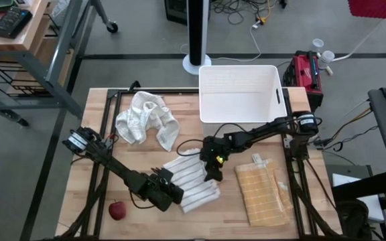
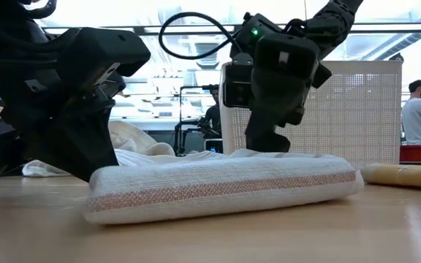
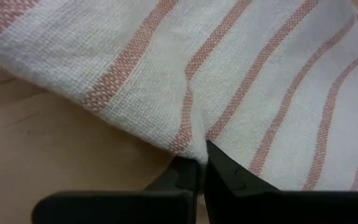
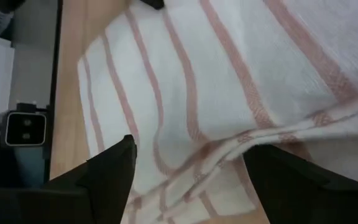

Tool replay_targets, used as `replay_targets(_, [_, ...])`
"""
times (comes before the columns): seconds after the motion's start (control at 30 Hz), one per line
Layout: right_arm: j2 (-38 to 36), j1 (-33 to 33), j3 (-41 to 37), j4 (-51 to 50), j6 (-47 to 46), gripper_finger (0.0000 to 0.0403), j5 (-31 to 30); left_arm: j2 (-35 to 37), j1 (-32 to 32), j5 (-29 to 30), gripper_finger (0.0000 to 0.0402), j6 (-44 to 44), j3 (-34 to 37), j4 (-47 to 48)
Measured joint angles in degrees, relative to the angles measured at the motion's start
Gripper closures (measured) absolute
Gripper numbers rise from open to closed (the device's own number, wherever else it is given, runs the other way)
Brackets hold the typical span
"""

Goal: Fold towel
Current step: Fold the white striped towel

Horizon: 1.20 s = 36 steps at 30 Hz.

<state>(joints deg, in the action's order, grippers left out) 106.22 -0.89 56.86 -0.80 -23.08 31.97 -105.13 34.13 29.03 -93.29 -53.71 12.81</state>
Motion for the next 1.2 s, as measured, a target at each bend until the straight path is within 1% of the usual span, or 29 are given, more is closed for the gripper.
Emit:
replay_targets(0.13, [1.9,0.0,0.0,0.7,-0.9,0.0128,-1.6,0.0,0.0,0.3,0.0401,1.4,0.1,-0.9])
replay_targets(0.23, [3.5,0.0,0.1,3.4,-2.3,0.0138,-1.6,0.0,0.0,0.9,0.0401,1.5,0.1,-1.2])
replay_targets(0.37, [4.7,0.0,0.1,7.3,-3.4,0.0168,-0.2,0.0,0.0,1.6,0.0401,1.5,0.1,-1.4])
replay_targets(0.47, [4.7,0.0,0.0,8.1,-3.4,0.0216,-0.2,0.0,0.0,2.5,0.0401,1.6,0.1,-1.5])
replay_targets(0.53, [4.7,0.0,0.0,8.3,-3.4,0.0265,-0.2,0.0,0.2,4.1,0.0401,1.6,0.1,-1.5])
replay_targets(0.63, [4.4,0.0,0.0,8.1,-2.8,0.0355,0.4,0.6,0.3,4.7,0.0401,2.2,0.1,-1.5])
replay_targets(0.67, [4.1,0.0,0.0,7.9,-2.6,0.0378,1.2,0.9,0.4,4.7,0.0401,2.5,0.1,-1.5])
replay_targets(0.7, [3.6,0.0,-0.1,8.0,-2.7,0.0388,2.2,1.2,0.4,4.8,0.0401,2.7,0.1,-1.4])
replay_targets(0.8, [1.3,0.0,-0.1,6.7,-3.0,0.0385,3.1,2.1,0.5,5.0,0.0401,2.8,0.1,-1.3])
replay_targets(0.93, [-2.0,0.0,-0.1,3.3,-2.4,0.0396,3.0,3.7,0.7,5.9,0.0401,3.2,0.0,-1.1])
replay_targets(1.2, [-6.5,-0.4,-0.1,-2.1,-1.0,0.0395,2.3,8.4,0.8,8.5,0.0401,6.3,0.0,0.0])
